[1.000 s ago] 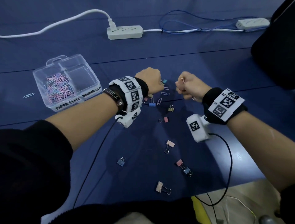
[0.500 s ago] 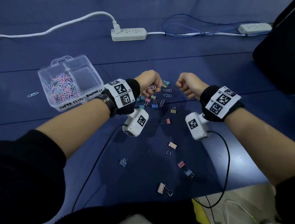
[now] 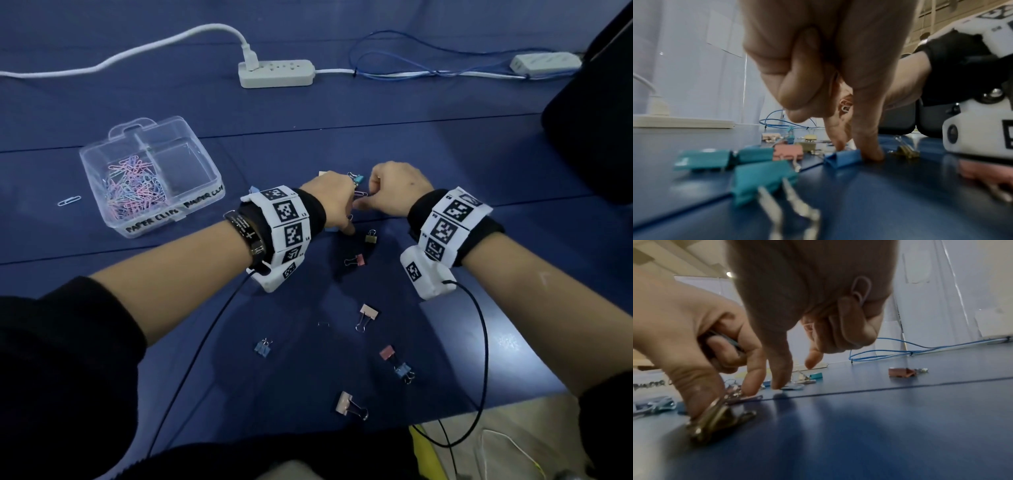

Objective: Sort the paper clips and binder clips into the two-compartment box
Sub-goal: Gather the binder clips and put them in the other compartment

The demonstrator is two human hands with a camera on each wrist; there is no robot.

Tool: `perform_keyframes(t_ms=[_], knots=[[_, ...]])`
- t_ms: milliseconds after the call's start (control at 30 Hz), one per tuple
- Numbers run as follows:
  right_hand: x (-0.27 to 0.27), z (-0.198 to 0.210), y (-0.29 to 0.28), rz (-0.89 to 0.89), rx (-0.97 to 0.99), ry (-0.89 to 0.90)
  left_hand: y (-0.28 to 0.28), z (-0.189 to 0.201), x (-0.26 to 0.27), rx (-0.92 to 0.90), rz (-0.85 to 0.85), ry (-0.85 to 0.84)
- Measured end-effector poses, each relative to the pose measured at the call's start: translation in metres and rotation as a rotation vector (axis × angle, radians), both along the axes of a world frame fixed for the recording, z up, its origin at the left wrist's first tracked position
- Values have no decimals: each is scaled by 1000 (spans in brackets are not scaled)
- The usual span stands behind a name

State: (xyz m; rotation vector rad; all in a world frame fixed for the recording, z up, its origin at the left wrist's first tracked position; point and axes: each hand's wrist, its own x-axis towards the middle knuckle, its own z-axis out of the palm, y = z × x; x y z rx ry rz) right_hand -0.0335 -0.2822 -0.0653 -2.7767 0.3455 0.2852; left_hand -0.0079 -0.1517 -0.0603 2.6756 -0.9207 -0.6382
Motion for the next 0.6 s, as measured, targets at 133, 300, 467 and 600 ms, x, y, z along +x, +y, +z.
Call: perform_keyframes(t_ms=[133, 300, 467, 600], knots=[[-3, 0, 7, 26, -14, -38, -2, -2, -4, -12, -51, 31], [0, 0, 9, 39, -33, -12, 9, 1, -10, -33, -46, -74], [1, -2, 11, 77, -42, 20, 40, 13, 2, -268, 248, 8], [-1, -4, 13, 122, -61, 82, 71, 12, 14, -549, 576, 402]])
